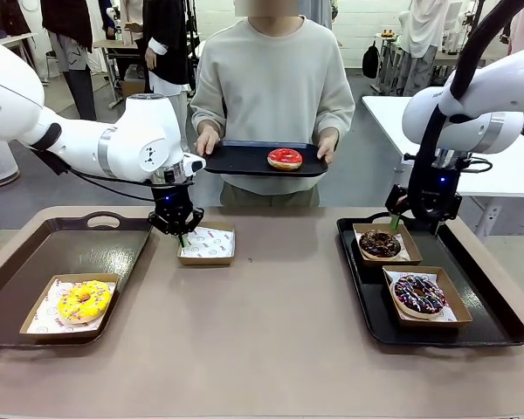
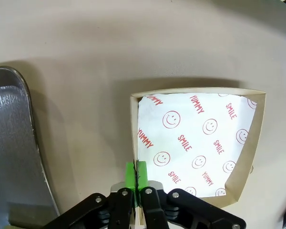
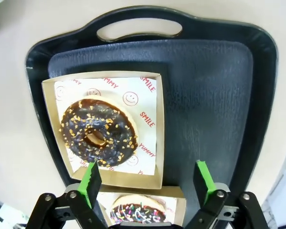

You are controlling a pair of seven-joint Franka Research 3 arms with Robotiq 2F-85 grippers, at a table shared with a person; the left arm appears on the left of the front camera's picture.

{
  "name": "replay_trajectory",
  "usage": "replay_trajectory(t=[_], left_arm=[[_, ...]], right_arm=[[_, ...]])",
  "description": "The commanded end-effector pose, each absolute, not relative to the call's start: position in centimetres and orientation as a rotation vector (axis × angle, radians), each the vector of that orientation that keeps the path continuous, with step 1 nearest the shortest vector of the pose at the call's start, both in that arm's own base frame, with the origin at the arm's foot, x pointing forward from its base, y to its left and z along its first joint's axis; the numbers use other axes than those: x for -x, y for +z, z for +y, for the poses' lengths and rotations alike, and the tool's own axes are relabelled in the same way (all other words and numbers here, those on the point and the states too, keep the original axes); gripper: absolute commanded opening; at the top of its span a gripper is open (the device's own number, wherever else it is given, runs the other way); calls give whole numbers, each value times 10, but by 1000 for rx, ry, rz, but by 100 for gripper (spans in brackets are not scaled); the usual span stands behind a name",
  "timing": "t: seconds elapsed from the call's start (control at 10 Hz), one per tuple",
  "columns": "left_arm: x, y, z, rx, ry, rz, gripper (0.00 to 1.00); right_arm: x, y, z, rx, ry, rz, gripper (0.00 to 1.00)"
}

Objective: Individually package the donuts and arrange them on the tray.
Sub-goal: Place the picked Paper togo box on the Handle tray while simultaneously picking up another Paper togo box from the table with the other hand.

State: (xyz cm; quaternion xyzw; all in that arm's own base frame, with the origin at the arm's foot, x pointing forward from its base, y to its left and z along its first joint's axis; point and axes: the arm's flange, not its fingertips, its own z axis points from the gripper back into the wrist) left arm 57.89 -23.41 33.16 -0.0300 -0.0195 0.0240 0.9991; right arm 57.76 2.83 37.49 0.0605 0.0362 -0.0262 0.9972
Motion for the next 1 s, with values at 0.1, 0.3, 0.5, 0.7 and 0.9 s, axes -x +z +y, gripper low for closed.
replay_trajectory(t=[0.1,0.3,0.5,0.7,0.9], left_arm=[[-581,338,-234,67,44,-25,0],[-569,369,-236,64,12,-12,0],[-558,405,-241,45,-22,-21,0],[-550,443,-253,36,-44,-60,0],[-549,474,-266,46,-61,-90,0]], right_arm=[[-552,385,17,-199,-20,50,100],[-514,404,-1,-360,45,71,100],[-468,426,-43,-628,107,63,100],[-430,436,-97,-834,110,-9,100],[-396,432,-161,-1055,106,-91,100]])
